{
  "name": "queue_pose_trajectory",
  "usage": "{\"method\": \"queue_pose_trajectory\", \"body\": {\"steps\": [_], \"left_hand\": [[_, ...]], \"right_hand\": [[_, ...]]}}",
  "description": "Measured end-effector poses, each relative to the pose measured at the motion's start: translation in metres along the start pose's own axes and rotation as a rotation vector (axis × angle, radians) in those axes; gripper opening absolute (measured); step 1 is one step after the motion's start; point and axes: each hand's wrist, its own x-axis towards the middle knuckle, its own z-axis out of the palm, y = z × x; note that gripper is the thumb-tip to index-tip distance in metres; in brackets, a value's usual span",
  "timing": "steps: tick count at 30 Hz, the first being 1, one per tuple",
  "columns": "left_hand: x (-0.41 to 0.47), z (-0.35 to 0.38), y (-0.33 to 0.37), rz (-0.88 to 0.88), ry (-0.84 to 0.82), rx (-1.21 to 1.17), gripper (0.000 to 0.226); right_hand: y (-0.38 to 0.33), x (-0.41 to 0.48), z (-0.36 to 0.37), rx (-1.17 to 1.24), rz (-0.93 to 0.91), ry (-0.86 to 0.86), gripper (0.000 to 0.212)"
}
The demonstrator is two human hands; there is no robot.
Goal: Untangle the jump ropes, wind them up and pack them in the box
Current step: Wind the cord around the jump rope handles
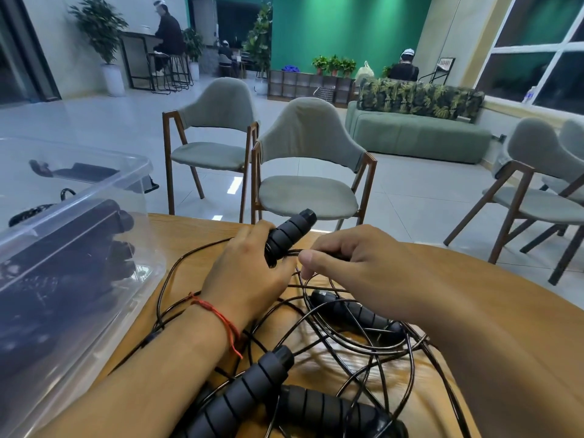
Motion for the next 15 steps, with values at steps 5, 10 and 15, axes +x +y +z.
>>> {"method": "queue_pose_trajectory", "body": {"steps": [5, 10, 15], "left_hand": [[-0.004, 0.000, 0.007, 0.062, -0.078, 0.132, 0.037], [-0.008, -0.001, 0.007, 0.260, -0.232, 0.080, 0.049], [-0.011, -0.007, 0.010, 0.558, -0.323, -0.087, 0.047]], "right_hand": [[0.007, 0.003, 0.007, 0.033, -0.092, 0.146, 0.029], [0.020, 0.007, -0.002, -0.079, -0.209, 0.421, 0.026], [0.042, 0.007, -0.019, 0.083, -0.040, 0.314, 0.029]]}}
